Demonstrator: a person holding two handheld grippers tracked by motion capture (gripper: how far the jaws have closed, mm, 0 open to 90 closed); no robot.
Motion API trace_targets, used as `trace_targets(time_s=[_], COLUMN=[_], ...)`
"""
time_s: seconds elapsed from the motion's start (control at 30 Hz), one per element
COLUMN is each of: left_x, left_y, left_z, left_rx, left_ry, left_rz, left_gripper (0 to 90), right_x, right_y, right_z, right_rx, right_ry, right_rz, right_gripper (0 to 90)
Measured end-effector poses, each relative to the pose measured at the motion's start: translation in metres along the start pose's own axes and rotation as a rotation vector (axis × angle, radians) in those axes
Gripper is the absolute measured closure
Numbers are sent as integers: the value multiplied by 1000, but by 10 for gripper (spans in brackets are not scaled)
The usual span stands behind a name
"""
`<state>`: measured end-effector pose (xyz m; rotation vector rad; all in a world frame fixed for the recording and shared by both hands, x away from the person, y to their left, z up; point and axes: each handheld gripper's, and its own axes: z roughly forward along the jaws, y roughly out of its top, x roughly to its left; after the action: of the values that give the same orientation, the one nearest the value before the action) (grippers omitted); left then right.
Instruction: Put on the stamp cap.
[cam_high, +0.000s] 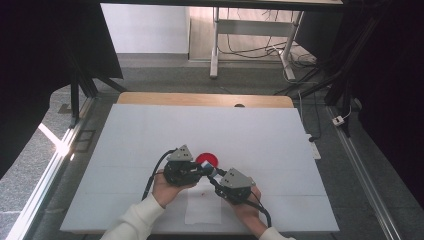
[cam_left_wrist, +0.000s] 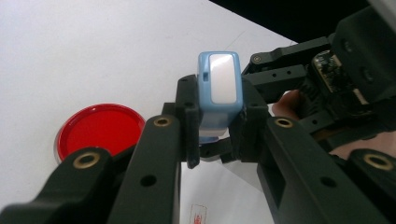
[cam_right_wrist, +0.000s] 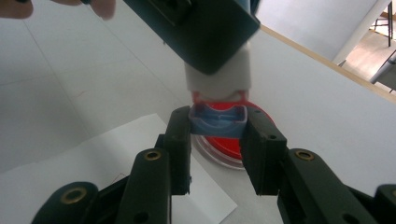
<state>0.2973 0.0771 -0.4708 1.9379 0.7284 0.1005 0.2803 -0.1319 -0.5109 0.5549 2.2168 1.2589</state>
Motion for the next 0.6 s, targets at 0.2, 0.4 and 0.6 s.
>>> trace_targets(time_s=[0.2, 0.4, 0.6], left_x=[1, 1, 1], left_y=[-1, -2, -2], left_z=[1, 3, 4], left_rx=[9, 15, 17], left_ry=[8, 12, 12], left_rz=[3, 3, 4], left_gripper=[752, 752, 752], right_x=[1, 2, 2], right_y=[1, 1, 1], right_z=[1, 0, 0], right_rx=[-6, -13, -11], right_ry=[-8, -13, -21], right_rz=[-3, -3, -7], right_gripper=[644, 644, 644])
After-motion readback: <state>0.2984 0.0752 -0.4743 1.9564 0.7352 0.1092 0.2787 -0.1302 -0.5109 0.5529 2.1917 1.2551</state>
